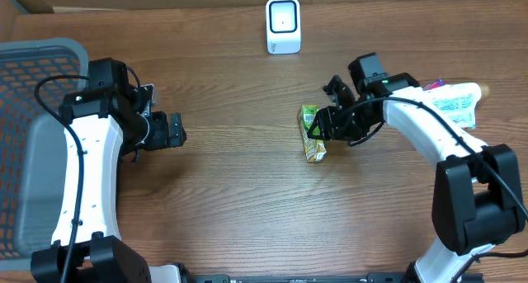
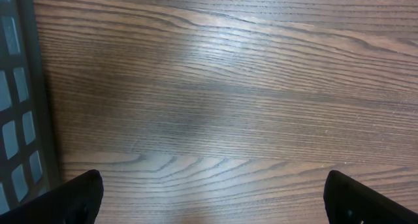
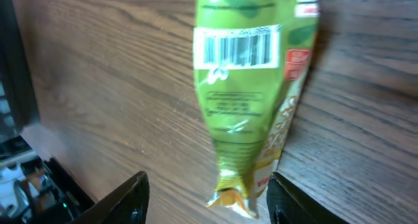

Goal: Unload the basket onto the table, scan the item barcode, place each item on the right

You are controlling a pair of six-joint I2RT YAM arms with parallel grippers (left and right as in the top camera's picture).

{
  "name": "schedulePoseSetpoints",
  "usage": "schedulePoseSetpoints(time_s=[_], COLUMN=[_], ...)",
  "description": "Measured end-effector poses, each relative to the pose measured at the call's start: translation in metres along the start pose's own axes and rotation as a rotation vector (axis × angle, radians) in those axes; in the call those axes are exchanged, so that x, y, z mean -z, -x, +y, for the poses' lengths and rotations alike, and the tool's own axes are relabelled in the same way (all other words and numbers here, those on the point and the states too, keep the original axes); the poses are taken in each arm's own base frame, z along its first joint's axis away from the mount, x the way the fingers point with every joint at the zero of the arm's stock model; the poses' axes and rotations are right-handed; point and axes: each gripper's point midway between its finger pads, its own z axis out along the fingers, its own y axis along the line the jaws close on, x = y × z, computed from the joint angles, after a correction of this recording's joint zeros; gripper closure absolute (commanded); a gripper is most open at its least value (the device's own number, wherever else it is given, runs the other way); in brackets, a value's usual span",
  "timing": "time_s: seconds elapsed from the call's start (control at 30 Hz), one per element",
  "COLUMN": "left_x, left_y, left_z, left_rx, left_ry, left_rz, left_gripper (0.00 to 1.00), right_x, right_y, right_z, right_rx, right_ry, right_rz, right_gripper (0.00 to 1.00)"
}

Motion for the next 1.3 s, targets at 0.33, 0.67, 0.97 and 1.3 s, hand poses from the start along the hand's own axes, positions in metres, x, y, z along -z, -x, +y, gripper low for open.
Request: schedulePoseSetpoints(time_s=[0.33, 0.67, 0.97, 1.3], left_x=[0.0, 0.0, 0.0, 0.0], left_y=[0.0, 0.0, 0.0, 0.0], left_z=[0.0, 0.0, 0.0, 0.0], left_rx=[0.0, 0.0, 0.0, 0.0], left_ry=[0.0, 0.0, 0.0, 0.0], left_rz=[0.0, 0.0, 0.0, 0.0], left_gripper=[0.0, 0.0, 0.0, 0.0], right_x=[-0.025, -0.03, -0.03, -0.015], right_y=[-0.023, -0.027, -0.024, -0.017], right_z=[-0.018, -0.02, -0.021, -0.013], right_rx=[-0.088, -0.129, -0.16, -0.016], right_ry=[0.008, 0.021, -0.004, -0.427], right_rz=[0.022, 0.024, 0.017, 0.025], right_gripper=[0.46, 0.8, 0.96, 0.96])
